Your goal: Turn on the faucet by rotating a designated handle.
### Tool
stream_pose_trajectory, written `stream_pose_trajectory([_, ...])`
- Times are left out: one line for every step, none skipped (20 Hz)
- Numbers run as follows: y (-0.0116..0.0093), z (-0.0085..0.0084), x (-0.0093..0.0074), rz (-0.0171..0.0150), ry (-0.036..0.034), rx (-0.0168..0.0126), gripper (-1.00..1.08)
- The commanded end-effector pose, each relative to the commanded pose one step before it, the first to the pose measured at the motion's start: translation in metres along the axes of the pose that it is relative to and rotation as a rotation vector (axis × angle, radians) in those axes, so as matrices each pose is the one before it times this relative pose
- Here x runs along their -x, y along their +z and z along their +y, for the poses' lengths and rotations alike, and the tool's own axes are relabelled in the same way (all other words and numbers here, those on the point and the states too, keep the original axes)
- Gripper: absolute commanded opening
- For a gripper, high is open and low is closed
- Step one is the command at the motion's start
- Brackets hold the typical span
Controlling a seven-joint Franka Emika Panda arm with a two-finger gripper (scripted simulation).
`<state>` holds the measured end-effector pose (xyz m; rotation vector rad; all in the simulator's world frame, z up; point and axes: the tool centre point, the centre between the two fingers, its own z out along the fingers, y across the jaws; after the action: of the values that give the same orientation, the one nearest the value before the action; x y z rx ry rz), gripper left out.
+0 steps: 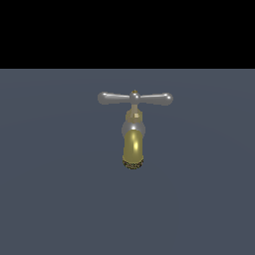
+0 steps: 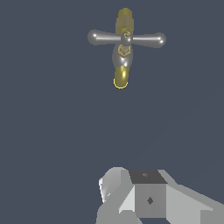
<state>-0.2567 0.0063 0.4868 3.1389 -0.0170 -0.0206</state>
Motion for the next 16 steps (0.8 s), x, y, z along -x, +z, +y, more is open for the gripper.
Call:
stream_pose_trajectory([0.00000, 0.00001, 0.00000, 0.00000, 0.00000, 0.00000, -1.00])
stream_pose_trajectory([-0.00016, -0.00003, -0.00024, 0.00070, -0.00036, -0.00058, -1.00])
stream_pose_trajectory([-0.00038, -0.00014, -0.00085, 0.00176, -0.00089, -0.00152, -1.00])
stream_pose_trajectory([-0.00066, -0.00020, -0.00135, 0.00302, -0.00156, -0.00257, -1.00])
stream_pose_trajectory([-0.00094, -0.00027, -0.00187, 0.00427, -0.00228, -0.00351, -1.00])
stream_pose_trajectory([-0.00124, -0.00032, -0.00234, 0.00563, -0.00318, -0.00439, -1.00])
stream_pose_trajectory([-0.00126, -0.00028, -0.00222, 0.00567, -0.00353, -0.00405, -1.00])
stream_pose_trajectory([-0.00104, -0.00019, -0.00164, 0.00460, -0.00325, -0.00288, -1.00])
stream_pose_trajectory([-0.00083, -0.00011, -0.00104, 0.00353, -0.00295, -0.00177, -1.00])
stream_pose_trajectory([-0.00056, -0.00003, -0.00050, 0.00227, -0.00241, -0.00068, -1.00])
stream_pose_trajectory([-0.00027, 0.00001, 0.00001, 0.00096, -0.00154, 0.00017, -1.00])
stream_pose_trajectory([-0.00005, 0.00038, 0.00026, 0.00000, 0.00000, 0.00000, -1.00])
stream_pose_trajectory([0.00019, -0.00031, 0.00012, -0.00071, 0.00033, 0.00058, -1.00])
stream_pose_trajectory([0.00029, -0.00008, -0.00022, -0.00089, 0.00181, -0.00048, -1.00])
stream_pose_trajectory([0.00031, -0.00011, -0.00064, -0.00069, 0.00270, -0.00151, -1.00])
stream_pose_trajectory([0.00035, -0.00018, -0.00107, -0.00058, 0.00364, -0.00245, -1.00])
